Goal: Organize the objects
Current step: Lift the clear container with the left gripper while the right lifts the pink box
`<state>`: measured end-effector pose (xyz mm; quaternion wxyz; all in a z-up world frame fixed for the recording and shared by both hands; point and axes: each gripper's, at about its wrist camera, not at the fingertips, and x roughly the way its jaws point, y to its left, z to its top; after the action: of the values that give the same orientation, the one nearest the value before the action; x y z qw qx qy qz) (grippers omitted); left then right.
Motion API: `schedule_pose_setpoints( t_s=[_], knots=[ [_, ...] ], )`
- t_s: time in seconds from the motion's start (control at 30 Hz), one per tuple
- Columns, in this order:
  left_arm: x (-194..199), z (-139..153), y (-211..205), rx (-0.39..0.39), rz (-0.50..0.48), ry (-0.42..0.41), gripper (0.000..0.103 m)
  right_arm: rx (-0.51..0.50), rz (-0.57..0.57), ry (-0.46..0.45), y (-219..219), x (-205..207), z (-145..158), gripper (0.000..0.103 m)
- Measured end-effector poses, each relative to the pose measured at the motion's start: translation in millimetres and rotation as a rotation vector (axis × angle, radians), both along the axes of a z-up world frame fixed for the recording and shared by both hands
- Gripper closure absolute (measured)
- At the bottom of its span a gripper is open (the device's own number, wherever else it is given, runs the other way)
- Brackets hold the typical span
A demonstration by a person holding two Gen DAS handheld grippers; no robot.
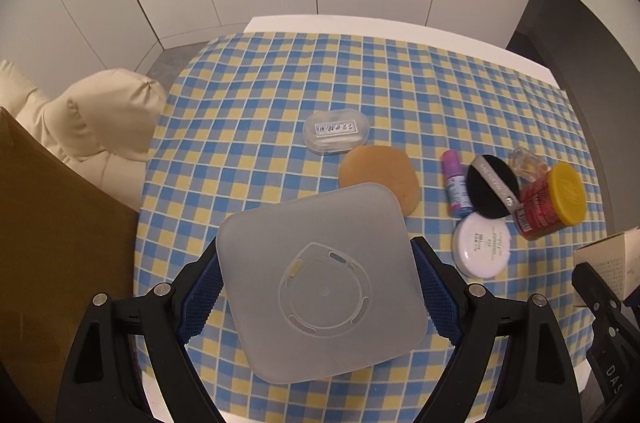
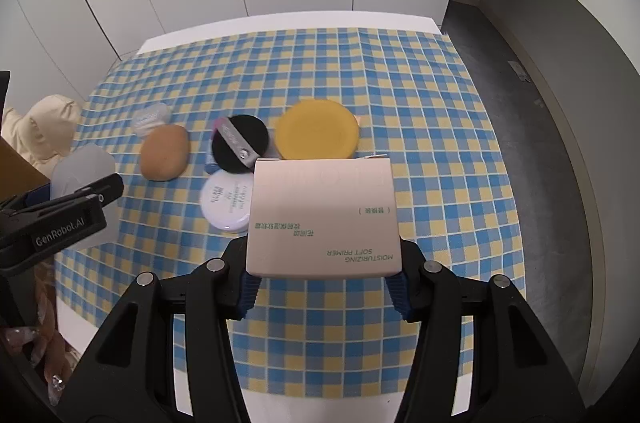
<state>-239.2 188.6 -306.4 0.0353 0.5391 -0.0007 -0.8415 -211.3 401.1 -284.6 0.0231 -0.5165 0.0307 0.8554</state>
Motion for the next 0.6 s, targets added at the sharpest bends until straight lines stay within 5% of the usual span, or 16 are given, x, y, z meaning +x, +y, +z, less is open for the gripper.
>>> schedule_pose_setpoints(
  t_s=[0.6],
  knots=[
    [-6,80,-13,0.005,-0.006,0.027,0.015,-0.017,-0.005,0.056,0,-3,80,0.049]
  ],
)
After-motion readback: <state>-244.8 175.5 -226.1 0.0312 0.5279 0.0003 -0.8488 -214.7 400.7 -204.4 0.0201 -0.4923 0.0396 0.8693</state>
